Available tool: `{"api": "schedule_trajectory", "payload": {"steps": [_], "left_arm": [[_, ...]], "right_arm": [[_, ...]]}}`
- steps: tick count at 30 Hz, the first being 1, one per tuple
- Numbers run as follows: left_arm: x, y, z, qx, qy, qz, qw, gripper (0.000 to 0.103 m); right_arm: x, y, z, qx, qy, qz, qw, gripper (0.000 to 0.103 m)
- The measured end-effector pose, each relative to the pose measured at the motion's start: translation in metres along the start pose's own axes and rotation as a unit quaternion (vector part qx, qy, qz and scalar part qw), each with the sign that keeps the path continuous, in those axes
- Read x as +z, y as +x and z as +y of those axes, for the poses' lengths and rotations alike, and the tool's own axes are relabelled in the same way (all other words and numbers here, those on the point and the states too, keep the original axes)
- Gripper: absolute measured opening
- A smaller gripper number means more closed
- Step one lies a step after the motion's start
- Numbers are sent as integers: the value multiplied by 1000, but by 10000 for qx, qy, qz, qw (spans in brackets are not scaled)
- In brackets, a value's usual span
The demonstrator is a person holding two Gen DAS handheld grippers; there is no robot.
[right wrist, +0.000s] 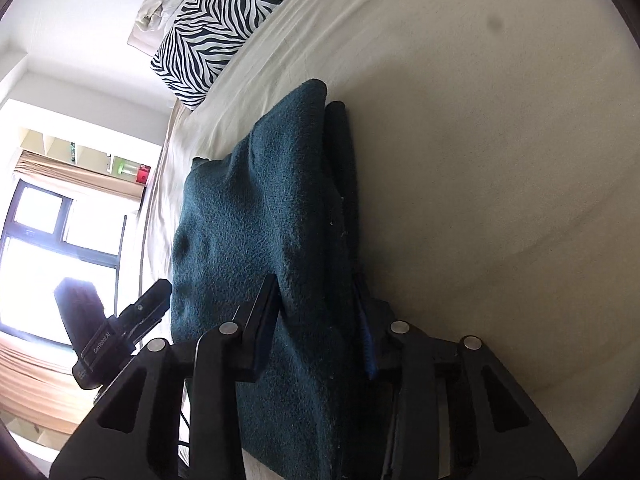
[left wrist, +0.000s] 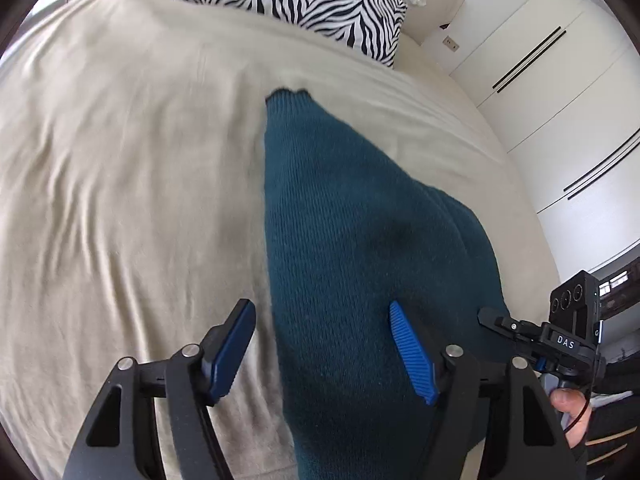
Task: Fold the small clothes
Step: 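Lower the fold onto the sweater and open both tools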
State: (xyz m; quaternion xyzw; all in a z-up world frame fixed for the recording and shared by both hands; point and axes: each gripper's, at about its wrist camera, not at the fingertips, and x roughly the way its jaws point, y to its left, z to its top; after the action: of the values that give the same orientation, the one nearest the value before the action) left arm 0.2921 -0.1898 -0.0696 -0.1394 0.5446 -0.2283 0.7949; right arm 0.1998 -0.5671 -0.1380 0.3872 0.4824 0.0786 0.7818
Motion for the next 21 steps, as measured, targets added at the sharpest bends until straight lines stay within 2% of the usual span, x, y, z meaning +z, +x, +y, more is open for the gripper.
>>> {"api": "schedule_trajectory", "payload": {"steps": [2,3,6,8,10,14,18,21], "left_arm": [[-3,10,1,-168,-87,176,9997,71],[-3,12,-1,-188,-29,189,9996,67],[-1,17,-11,-72,116,276,9995,58],[0,14,-21,63,336,258,9991,52],[-1,9,-25,88,489,242,9985,46],[-6,-16,-24,73,586,182,9981,43],[-19,-65,-15,259,909,-90,9955,43],[-31,-109,5,383,1006,-242,9939,43]], "right_arm": [[0,4,1,-67,-15,26,10000,32],[1,5,2,-108,-22,38,9999,31],[0,9,9,-368,-173,46,9992,26],[-2,10,21,-691,-398,-10,9968,24],[-6,11,39,-1123,-734,-120,9909,21],[-23,6,85,-1871,-1439,-411,9709,19],[-48,-2,135,-1704,-1853,-479,9666,19],[-74,4,171,-1555,-2149,-442,9632,19]]}}
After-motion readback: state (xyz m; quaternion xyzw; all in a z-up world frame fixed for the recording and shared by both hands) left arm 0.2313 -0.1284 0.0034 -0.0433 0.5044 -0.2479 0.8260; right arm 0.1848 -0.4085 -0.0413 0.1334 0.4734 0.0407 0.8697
